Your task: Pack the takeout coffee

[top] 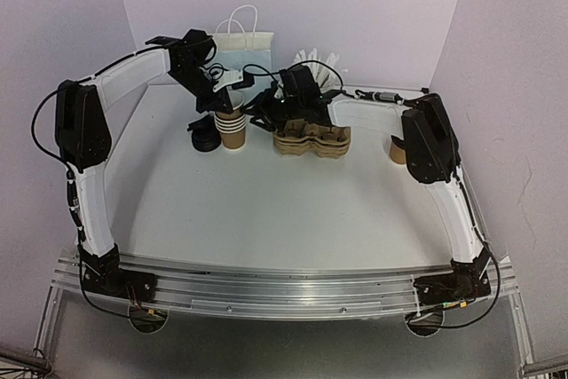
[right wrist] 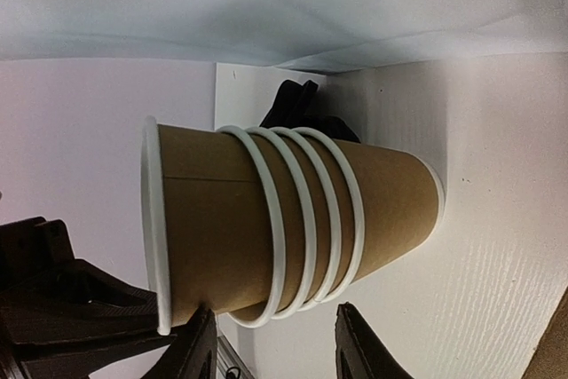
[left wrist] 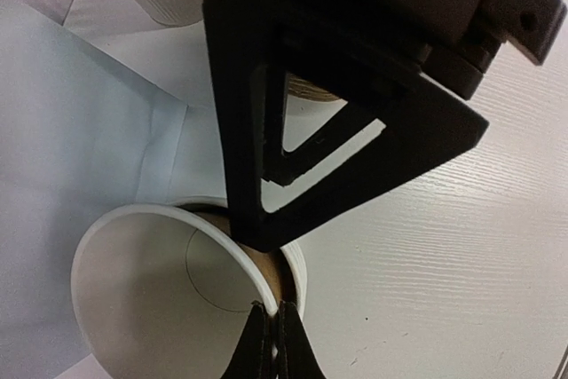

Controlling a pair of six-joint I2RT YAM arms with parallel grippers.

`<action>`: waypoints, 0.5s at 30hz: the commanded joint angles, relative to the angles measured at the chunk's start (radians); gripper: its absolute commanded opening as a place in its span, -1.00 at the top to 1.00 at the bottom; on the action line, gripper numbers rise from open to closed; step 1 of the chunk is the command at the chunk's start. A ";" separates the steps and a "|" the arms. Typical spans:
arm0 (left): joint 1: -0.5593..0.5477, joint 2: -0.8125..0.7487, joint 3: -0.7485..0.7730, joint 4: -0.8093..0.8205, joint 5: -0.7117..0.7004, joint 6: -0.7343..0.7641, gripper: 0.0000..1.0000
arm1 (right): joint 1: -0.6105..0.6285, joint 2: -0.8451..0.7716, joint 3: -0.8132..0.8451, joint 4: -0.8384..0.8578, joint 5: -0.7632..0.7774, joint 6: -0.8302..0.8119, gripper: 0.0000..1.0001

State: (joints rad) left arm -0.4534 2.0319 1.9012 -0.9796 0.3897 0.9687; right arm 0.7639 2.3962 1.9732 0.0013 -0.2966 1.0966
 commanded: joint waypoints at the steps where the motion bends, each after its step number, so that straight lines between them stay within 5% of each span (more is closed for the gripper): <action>1: 0.001 -0.032 0.105 -0.026 0.021 0.002 1.00 | 0.006 0.000 0.015 0.029 0.005 0.001 0.17; 15: 0.004 -0.134 0.206 -0.118 0.030 0.033 1.00 | 0.003 -0.080 -0.047 0.028 0.060 -0.047 0.16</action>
State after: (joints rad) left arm -0.4526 2.0109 2.0204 -1.0760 0.3893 0.9789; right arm 0.7662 2.3913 1.9468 0.0335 -0.2722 1.0684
